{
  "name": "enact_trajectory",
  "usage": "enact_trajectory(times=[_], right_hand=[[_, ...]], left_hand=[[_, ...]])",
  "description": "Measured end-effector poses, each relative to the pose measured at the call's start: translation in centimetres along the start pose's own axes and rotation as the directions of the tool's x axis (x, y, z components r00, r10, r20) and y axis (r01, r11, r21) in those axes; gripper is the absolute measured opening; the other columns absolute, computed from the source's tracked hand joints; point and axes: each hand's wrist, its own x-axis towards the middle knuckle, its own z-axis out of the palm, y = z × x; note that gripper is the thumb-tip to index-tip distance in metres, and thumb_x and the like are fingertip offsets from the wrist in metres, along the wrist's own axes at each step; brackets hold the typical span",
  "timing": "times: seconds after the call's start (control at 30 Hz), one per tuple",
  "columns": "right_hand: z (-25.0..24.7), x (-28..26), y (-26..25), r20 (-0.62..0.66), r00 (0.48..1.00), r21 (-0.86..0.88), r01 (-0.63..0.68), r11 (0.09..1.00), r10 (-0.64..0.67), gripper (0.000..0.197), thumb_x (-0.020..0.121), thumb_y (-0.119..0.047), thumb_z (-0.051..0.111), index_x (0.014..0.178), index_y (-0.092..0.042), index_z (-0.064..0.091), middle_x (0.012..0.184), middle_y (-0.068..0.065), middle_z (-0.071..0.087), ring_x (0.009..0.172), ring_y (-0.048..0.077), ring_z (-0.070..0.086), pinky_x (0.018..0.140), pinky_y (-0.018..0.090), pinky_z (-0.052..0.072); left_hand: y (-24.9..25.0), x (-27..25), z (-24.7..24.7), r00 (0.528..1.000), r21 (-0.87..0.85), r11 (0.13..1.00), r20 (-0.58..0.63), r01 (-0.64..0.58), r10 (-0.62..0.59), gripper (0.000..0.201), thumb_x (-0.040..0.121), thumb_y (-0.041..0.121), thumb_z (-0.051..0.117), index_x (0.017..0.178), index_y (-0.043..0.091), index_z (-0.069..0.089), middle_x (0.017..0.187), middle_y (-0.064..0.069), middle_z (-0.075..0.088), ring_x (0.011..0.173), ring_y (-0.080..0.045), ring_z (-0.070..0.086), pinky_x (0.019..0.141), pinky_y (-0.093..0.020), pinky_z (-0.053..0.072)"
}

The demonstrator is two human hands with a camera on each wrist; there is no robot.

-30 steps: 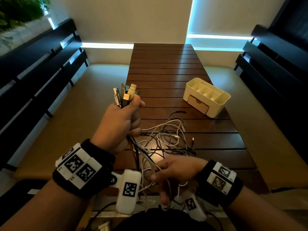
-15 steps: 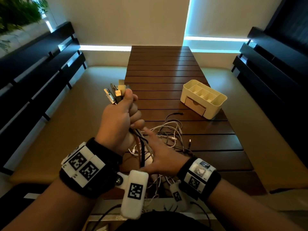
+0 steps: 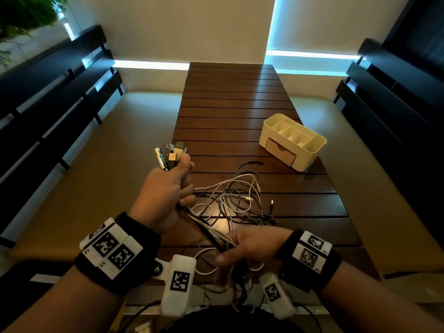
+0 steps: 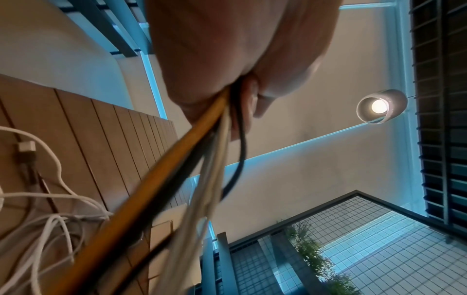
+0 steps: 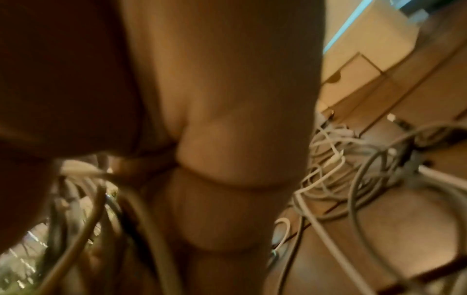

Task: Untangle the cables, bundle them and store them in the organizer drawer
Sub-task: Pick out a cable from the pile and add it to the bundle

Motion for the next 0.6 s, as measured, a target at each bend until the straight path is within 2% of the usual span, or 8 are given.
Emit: enact_trajectory(times=[0.07,0.1,0.17,0.3,0.4,0.47,0.5,0.6], right_hand=[[-0.5,0.2,0.6,-0.154,0.987,-0.246,0.009,0.969,-0.048,0.034,0.09,-0.042,0.065,0.117,-0.023,0.059,0.112,-0.01,0.065,0.104,0.011,0.062,0.098,0.039,0.049],[-0.9,0.2,0.9,-0.242,0.969,-0.291,-0.015,0.957,-0.058,0.04,0.088,-0.047,0.067,0.122,-0.029,0.057,0.119,-0.012,0.062,0.109,0.009,0.059,0.1,0.037,0.047],[-1.8,0.0,1.8,-0.4,0.911,-0.217,0.011,0.976,-0.099,0.05,0.085,-0.05,0.068,0.13,-0.034,0.054,0.129,-0.012,0.058,0.118,0.007,0.055,0.101,0.034,0.046],[-3.5,-0.4,4.9,-0.644,0.745,-0.088,0.15,0.985,-0.171,0.04,0.08,-0.053,0.072,0.117,-0.04,0.062,0.123,-0.015,0.059,0.114,0.002,0.056,0.099,0.035,0.048],[-4.1,-0.3,6.7,-0.741,0.645,-0.044,0.226,0.973,-0.184,0.02,0.087,-0.035,0.071,0.105,-0.041,0.065,0.12,-0.015,0.056,0.117,0.006,0.053,0.096,0.031,0.047],[-4.3,-0.1,7.3,-0.758,0.631,-0.053,0.195,0.979,-0.166,0.024,0.09,-0.028,0.069,0.106,-0.044,0.063,0.12,-0.015,0.054,0.117,0.007,0.052,0.088,0.025,0.048],[-4.4,0.3,7.5,-0.75,0.643,-0.084,0.142,0.986,-0.156,0.03,0.089,-0.025,0.069,0.112,-0.044,0.061,0.122,-0.015,0.052,0.117,0.008,0.051,0.088,0.025,0.049],[-4.2,2.2,7.9,-0.669,0.736,-0.183,-0.024,0.983,-0.106,0.056,0.089,-0.02,0.068,0.134,-0.048,0.049,0.129,-0.015,0.041,0.114,0.011,0.05,0.094,0.035,0.054]], left_hand=[[-0.2,0.1,-0.2,1.0,0.035,0.999,0.013,0.007,-0.008,0.023,0.101,0.032,0.048,0.089,0.013,0.054,0.055,0.005,0.026,0.043,-0.008,0.021,0.038,-0.02,0.024],[-0.4,0.1,-0.4,1.0,0.051,0.999,0.026,0.005,-0.006,0.023,0.101,0.031,0.048,0.089,0.013,0.053,0.054,0.005,0.026,0.042,-0.008,0.021,0.038,-0.02,0.024],[-0.8,0.1,-0.6,0.999,0.071,0.997,0.041,-0.001,-0.002,0.023,0.1,0.031,0.049,0.088,0.013,0.053,0.054,0.005,0.025,0.041,-0.008,0.02,0.037,-0.02,0.024],[-1.1,-0.1,-1.0,0.999,0.078,0.997,0.037,0.012,-0.015,0.023,0.1,0.03,0.048,0.086,0.013,0.053,0.054,0.005,0.025,0.04,-0.008,0.02,0.037,-0.02,0.023],[-1.0,-0.2,-1.3,0.998,0.098,0.994,0.043,0.043,-0.048,0.024,0.101,0.029,0.047,0.085,0.012,0.052,0.053,0.005,0.023,0.039,-0.007,0.019,0.037,-0.018,0.02],[-0.8,-0.3,-1.5,0.994,0.121,0.99,0.062,0.077,-0.085,0.023,0.102,0.028,0.047,0.087,0.011,0.052,0.051,0.006,0.023,0.038,-0.006,0.019,0.036,-0.016,0.019],[-0.7,-0.4,-1.6,0.991,0.13,0.987,0.077,0.098,-0.108,0.023,0.101,0.028,0.047,0.087,0.011,0.052,0.051,0.006,0.024,0.037,-0.006,0.019,0.035,-0.015,0.019],[-0.1,-0.8,-1.6,0.975,0.122,0.979,0.127,0.166,-0.181,0.021,0.099,0.028,0.048,0.088,0.011,0.053,0.053,0.005,0.02,0.038,-0.006,0.018,0.035,-0.014,0.018]])
